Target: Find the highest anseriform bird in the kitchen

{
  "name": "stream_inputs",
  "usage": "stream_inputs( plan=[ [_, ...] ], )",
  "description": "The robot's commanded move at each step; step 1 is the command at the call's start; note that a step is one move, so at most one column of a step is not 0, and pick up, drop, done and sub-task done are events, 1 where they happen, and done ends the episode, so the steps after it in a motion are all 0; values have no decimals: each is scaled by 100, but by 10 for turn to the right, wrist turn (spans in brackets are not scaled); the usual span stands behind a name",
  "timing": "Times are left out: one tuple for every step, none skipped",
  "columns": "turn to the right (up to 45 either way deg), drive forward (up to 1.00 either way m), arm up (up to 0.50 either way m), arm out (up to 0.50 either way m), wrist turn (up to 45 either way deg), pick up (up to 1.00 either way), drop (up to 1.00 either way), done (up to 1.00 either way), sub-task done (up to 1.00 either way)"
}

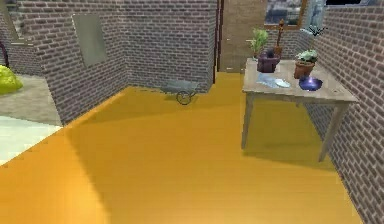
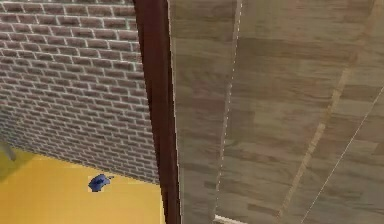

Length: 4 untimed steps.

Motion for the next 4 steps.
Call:
stream_inputs(
  plan=[
    [0,35,0,0,0,0,0,0,0],
    [-270,0,0,0,0,0,0,0,0],
    [0,20,0,0,0,0,0,0,0],
    [-300,0,0,0,0,0,0,0,0]
  ],
)
